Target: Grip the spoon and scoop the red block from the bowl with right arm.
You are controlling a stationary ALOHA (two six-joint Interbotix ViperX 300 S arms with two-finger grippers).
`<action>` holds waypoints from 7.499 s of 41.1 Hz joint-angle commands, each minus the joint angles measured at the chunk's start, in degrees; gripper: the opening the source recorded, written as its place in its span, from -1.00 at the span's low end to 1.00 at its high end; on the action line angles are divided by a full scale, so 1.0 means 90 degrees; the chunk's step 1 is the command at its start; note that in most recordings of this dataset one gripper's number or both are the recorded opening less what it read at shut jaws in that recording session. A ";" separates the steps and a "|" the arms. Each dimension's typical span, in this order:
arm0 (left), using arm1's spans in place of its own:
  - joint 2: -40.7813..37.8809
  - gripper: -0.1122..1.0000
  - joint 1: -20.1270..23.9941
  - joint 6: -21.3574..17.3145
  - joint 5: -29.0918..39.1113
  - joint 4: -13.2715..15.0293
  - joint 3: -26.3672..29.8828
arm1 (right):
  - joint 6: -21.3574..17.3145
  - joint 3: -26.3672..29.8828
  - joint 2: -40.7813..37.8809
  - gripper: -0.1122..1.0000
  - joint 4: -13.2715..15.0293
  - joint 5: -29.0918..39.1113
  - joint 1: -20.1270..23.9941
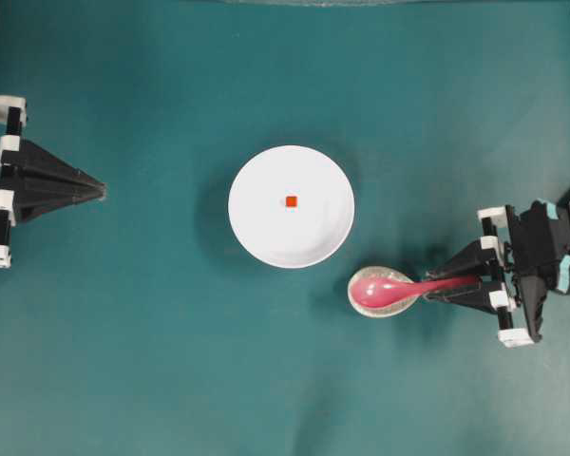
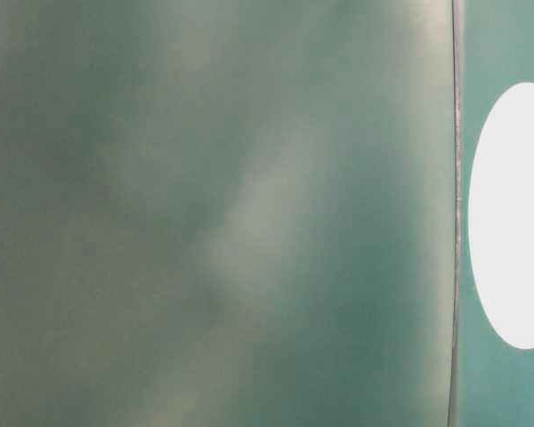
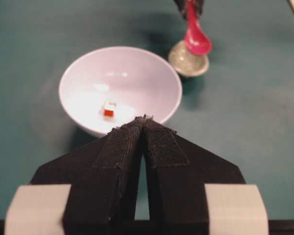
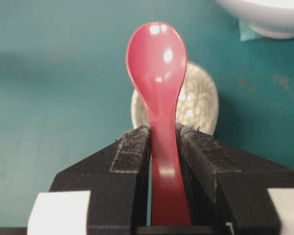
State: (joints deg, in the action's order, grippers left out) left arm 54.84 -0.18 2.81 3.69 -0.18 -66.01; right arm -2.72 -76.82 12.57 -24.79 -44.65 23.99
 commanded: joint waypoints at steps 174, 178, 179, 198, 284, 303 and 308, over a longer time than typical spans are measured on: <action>-0.0059 -0.80 0.0166 -0.0088 -0.0088 -0.0039 0.0098 | 0.1133 0.6582 -0.2051 -0.35 0.1201 0.9287 -0.3604; -0.0059 -0.80 0.0166 -0.0088 -0.0088 -0.0039 0.0107 | 0.1133 0.6582 -0.2051 -0.35 0.1201 0.9131 -0.3604; -0.0059 -0.80 0.0166 -0.0088 -0.0088 -0.0039 0.0107 | 0.1133 0.6582 -0.2041 -0.35 0.1201 0.9111 -0.3604; -0.0049 -0.80 0.0166 -0.0020 -0.0098 -0.0049 0.0107 | 0.1113 0.6582 -0.2051 -0.35 0.1201 0.8926 -0.3613; -0.0049 -0.80 0.0166 0.0010 -0.0098 -0.0049 0.0117 | 0.0488 0.6074 -0.1475 -0.35 0.1172 0.7891 -0.3701; -0.0049 -0.80 0.0166 0.0010 -0.0107 -0.0049 0.0127 | 0.0195 0.5430 -0.1016 -0.35 0.1172 0.7070 -0.3701; -0.0039 -0.80 0.0166 0.0010 -0.0107 -0.0039 0.0127 | 0.0195 0.5439 -0.1016 -0.35 0.1172 0.7080 -0.3691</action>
State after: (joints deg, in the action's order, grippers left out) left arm 54.76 1.14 2.81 3.25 -0.44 -66.01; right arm -0.88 -28.56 1.76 -14.15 19.60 -9.40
